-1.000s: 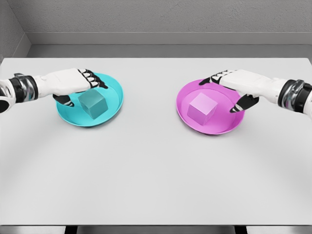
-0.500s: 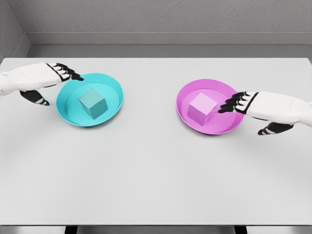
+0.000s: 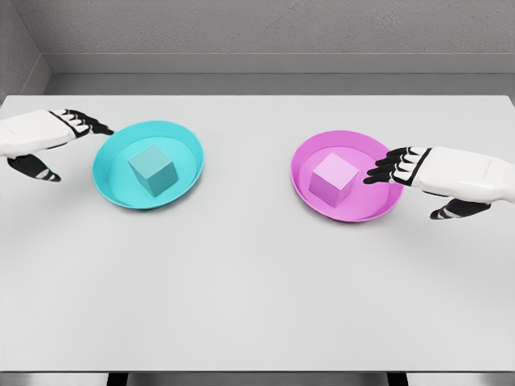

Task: Place the blocks in the corresponding plates according to their colors

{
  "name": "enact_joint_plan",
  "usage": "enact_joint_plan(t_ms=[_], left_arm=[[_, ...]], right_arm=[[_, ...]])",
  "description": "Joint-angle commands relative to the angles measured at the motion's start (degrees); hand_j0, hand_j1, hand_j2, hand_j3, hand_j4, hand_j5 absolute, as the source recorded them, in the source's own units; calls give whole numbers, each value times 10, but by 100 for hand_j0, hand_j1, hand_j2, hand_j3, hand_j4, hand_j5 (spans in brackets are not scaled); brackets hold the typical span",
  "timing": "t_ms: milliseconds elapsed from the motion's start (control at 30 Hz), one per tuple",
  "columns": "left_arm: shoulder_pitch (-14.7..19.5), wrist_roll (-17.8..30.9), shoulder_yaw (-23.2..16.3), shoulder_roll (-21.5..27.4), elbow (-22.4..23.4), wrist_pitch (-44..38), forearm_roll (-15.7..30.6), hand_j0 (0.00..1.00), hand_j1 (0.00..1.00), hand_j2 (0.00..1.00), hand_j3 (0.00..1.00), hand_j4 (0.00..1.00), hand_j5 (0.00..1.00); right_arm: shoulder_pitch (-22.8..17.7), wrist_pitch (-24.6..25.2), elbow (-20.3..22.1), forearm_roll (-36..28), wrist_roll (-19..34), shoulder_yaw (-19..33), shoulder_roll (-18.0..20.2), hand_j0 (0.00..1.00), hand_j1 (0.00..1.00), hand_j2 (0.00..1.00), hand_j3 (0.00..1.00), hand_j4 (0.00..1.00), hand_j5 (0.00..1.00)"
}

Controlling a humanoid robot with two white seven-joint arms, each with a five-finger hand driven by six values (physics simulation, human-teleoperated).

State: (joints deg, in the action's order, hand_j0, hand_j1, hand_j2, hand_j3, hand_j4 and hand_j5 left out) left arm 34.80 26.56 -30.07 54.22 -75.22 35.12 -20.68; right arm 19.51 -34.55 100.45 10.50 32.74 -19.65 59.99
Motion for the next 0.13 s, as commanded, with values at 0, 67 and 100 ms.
enact_joint_plan(t_ms=[0,67,100], left_arm=[[0,1,3,2,0,-1,4,100,100,100,100,100,100],[-2,1,3,2,-2,-1,3,100,100,100,100,100,100],[-3,1,3,2,-3,-1,3,100,100,100,100,100,100]], right_arm=[[0,2,0,-3,0,0,0,100,100,100,100,100,100],[0,2,0,-4,0,0,0,100,100,100,100,100,100],[0,2,0,-4,0,0,0,100,100,100,100,100,100]])
